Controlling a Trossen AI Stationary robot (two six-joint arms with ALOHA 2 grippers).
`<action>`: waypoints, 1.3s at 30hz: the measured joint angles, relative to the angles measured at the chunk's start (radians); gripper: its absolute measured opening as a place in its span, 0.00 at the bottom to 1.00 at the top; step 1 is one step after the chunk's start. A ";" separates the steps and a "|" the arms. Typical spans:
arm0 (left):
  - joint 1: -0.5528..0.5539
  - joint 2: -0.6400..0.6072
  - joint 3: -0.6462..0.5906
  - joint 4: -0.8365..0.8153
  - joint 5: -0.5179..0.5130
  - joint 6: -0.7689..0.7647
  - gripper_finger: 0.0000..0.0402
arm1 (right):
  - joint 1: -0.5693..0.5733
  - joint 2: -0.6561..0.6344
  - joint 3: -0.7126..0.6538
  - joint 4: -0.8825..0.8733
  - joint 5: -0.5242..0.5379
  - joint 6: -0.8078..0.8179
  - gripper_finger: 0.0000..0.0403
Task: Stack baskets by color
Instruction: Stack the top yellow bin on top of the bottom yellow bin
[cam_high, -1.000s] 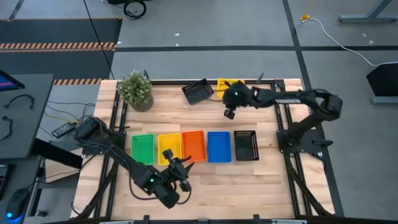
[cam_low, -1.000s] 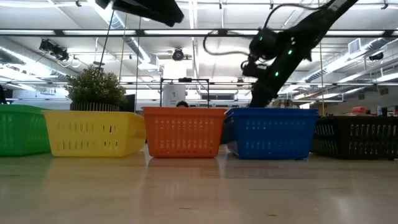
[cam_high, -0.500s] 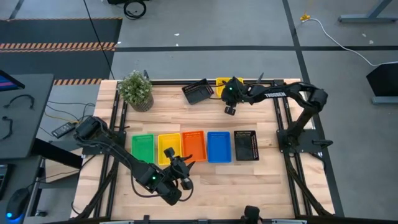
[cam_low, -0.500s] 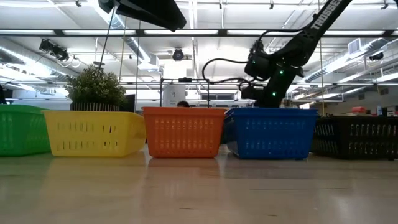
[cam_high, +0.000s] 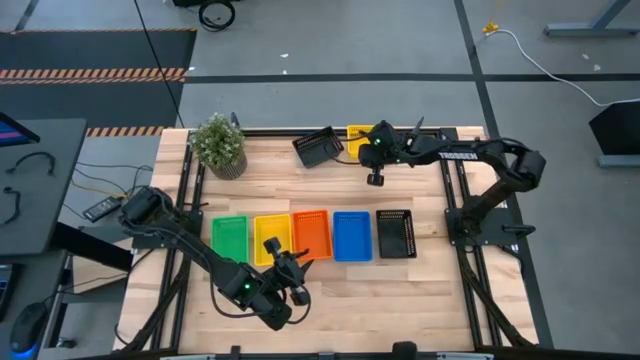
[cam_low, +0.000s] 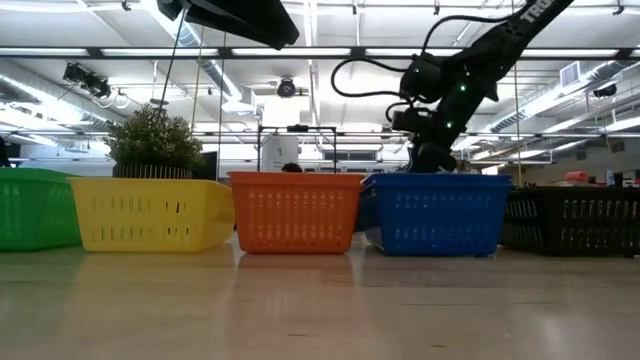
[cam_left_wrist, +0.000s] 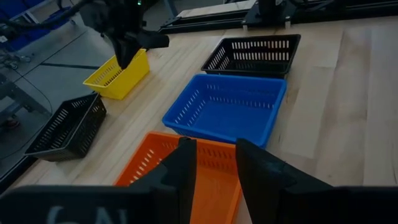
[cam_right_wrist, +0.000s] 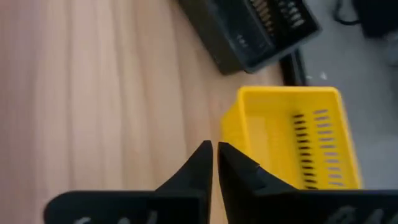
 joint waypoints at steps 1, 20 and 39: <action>0.000 0.000 0.000 0.000 0.000 0.000 0.29 | -0.002 0.000 0.000 0.002 0.014 -0.004 0.10; -0.006 0.000 0.000 0.023 0.050 -0.002 0.29 | -0.085 0.138 0.000 0.015 -0.080 -0.014 0.13; -0.003 0.000 0.000 0.095 0.237 0.563 0.30 | 0.530 -0.221 0.000 -0.318 -0.079 -0.125 0.02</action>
